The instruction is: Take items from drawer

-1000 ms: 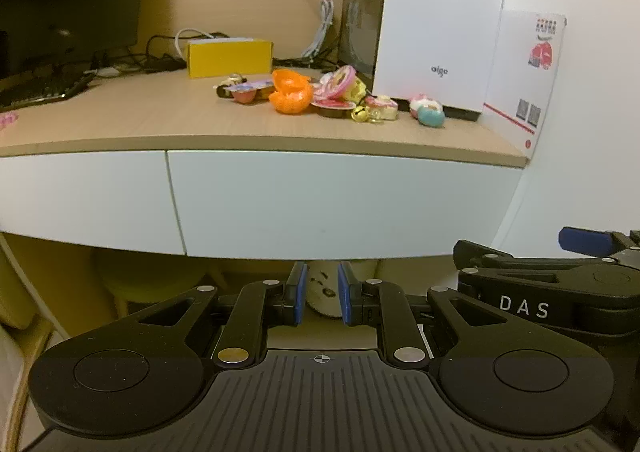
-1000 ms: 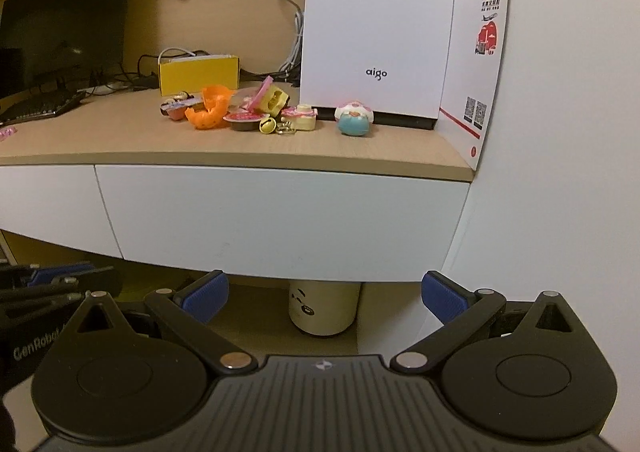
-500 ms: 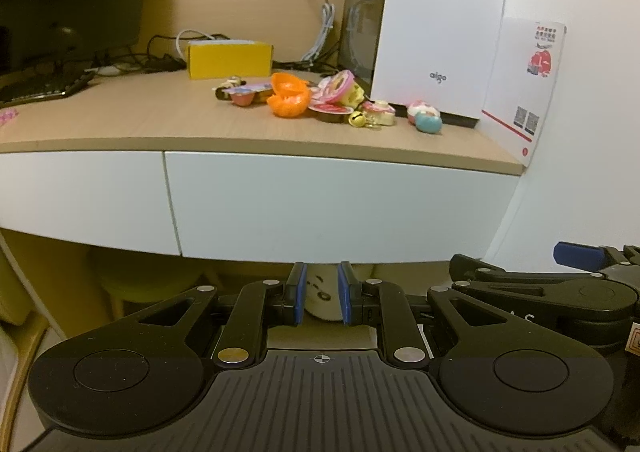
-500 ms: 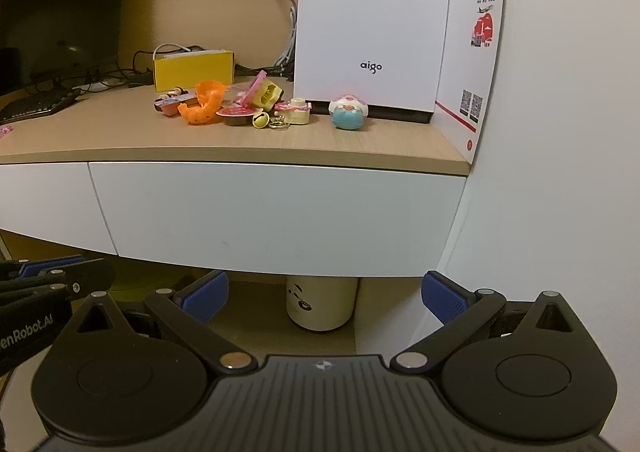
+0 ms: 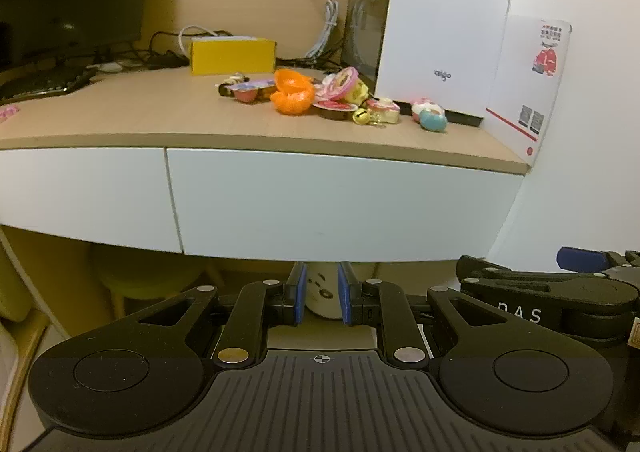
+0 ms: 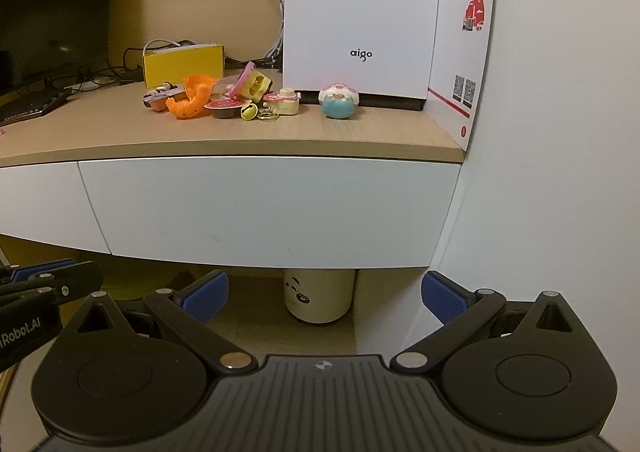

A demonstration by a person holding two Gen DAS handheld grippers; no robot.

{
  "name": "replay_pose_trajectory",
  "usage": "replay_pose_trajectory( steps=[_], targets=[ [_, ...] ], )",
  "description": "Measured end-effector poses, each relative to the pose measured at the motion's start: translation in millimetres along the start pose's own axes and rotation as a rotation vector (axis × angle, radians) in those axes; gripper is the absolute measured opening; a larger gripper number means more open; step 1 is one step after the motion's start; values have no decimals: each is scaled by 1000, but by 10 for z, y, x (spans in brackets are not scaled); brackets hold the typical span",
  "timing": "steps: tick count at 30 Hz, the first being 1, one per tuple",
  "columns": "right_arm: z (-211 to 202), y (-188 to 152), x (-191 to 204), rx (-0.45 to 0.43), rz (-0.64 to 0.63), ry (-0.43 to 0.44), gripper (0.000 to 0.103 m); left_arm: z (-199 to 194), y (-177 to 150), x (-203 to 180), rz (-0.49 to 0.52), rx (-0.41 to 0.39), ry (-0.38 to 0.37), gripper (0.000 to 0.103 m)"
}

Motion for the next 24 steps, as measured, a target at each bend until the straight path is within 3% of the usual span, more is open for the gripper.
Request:
replay_pose_trajectory(
  steps=[24],
  targets=[
    [-4, -18, 42, 7, -10, 7, 103, -4, -20, 3, -4, 7, 1, 19]
  ],
)
Point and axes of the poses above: each gripper's, at about its wrist camera, not at the fingertips, and z roughly the way its jaws point, x to its left, y to its top, the point moved 7 cm from there along z, roughly the way its jaws point, and after that the axes turned 1 degree about z, right-handed, at the moved point
